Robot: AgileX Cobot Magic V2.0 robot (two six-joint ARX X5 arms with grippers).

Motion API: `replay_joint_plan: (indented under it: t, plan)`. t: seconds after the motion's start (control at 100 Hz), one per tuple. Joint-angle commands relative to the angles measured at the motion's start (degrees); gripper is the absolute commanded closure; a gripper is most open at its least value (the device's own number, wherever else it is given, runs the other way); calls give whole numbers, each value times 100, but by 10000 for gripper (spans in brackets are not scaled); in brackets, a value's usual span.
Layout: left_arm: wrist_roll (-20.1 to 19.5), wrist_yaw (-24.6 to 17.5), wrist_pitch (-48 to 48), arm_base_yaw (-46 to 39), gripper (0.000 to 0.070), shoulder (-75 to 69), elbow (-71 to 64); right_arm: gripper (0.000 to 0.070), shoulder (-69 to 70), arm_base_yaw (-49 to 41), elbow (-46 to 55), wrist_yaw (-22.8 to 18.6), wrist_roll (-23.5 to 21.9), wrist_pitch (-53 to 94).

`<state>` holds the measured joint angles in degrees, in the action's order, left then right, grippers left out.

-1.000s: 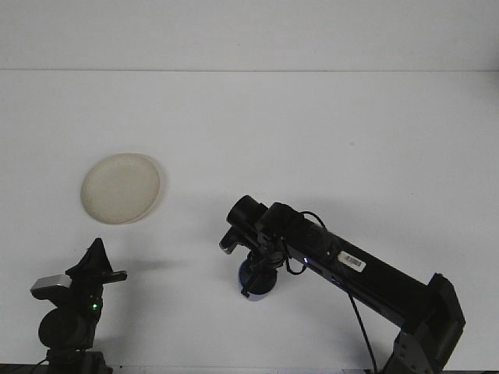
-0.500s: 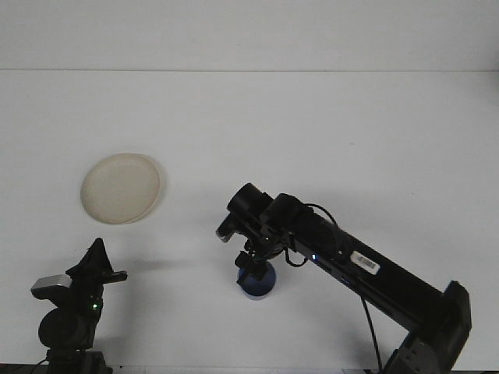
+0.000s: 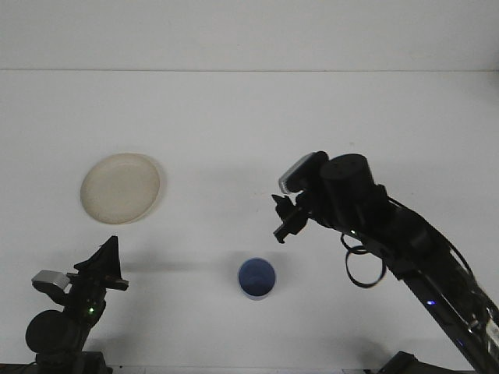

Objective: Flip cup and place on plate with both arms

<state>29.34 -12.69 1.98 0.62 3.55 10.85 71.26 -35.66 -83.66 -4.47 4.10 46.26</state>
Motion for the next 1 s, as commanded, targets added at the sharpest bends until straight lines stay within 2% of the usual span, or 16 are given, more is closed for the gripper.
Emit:
replay_joint_plan:
  t: [0.0, 0.1, 0.29, 0.44, 0.49, 0.6, 0.65, 0.7, 0.99]
  plan:
    - [-2, -96, -142, -7, 685, 238, 308, 382, -437, 114, 605, 136, -37, -520]
    - [-354, -214, -522, -7, 686, 852, 909, 382, -1276, 391, 1716, 354, -81, -1346]
    - [-1399, -896, -1161, 50, 686, 2546, 2218, 382, -2761, 1012, 3609, 667, -68, -2612]
    - [-1895, -1451, -1884, 273, 674, 4013, 3338, 382, -3685, 1370, 4706, 769, -109, -3056]
    - [-2006, -1644, -2096, 376, 603, 4430, 3665, 382, -3915, 1460, 4946, 798, -109, -3073]
    - [-2039, -1816, -2476, 645, 307, 5202, 4284, 382, -4291, 1648, 5263, 822, -107, -2927]
    - [-2135, -1891, -2638, 791, 221, 5490, 4522, 382, -4385, 1711, 5298, 887, -107, -2776]
    - [-2249, -1967, -2817, 946, 196, 5751, 4750, 382, -4437, 1764, 5298, 905, -101, -2667]
    - [-2780, -2017, -4164, 2002, 197, 7001, 5917, 382, -4454, 1810, 5298, 903, -105, -2645]
